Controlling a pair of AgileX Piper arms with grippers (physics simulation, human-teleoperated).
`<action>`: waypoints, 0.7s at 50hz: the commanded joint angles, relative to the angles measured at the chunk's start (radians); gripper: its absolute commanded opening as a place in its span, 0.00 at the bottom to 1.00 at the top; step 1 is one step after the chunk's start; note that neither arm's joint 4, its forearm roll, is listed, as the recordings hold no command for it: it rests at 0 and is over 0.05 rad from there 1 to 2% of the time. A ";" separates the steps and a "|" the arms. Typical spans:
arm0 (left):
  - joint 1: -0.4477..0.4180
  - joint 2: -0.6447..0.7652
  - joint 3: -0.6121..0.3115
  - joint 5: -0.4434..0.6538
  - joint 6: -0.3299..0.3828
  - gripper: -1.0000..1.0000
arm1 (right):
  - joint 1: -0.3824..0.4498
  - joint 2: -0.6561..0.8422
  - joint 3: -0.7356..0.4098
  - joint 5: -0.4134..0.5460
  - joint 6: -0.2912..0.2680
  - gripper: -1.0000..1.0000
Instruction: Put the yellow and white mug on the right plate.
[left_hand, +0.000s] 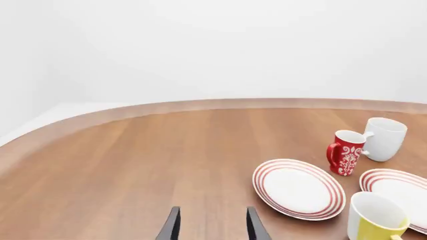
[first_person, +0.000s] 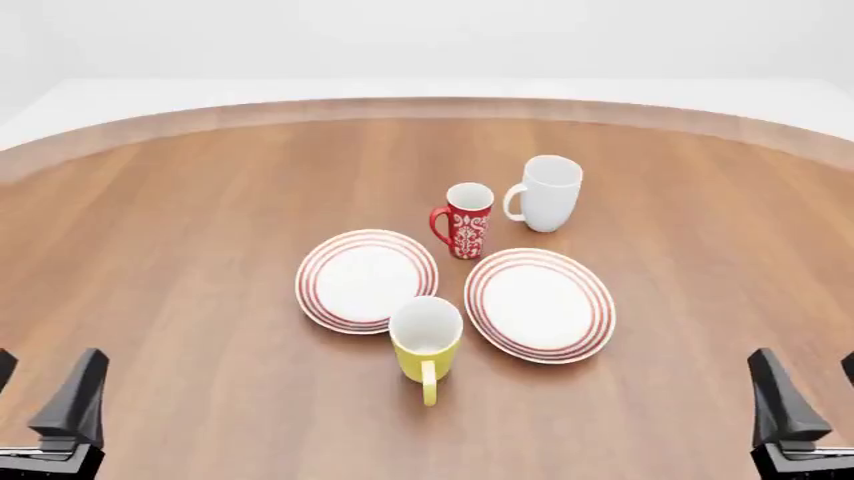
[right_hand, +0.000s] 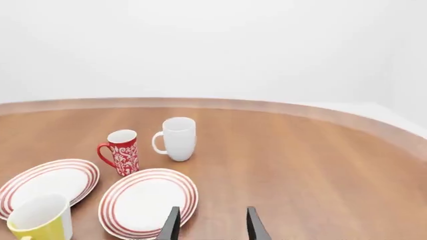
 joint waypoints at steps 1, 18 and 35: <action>0.000 0.005 -0.003 -0.001 0.000 1.00 | -0.040 0.000 0.000 0.012 -0.026 1.00; 0.000 0.005 -0.003 -0.001 0.000 1.00 | 0.140 0.420 -0.170 -0.121 -0.064 1.00; 0.000 0.004 -0.003 -0.001 0.000 1.00 | 0.420 0.568 -0.477 0.193 -0.079 1.00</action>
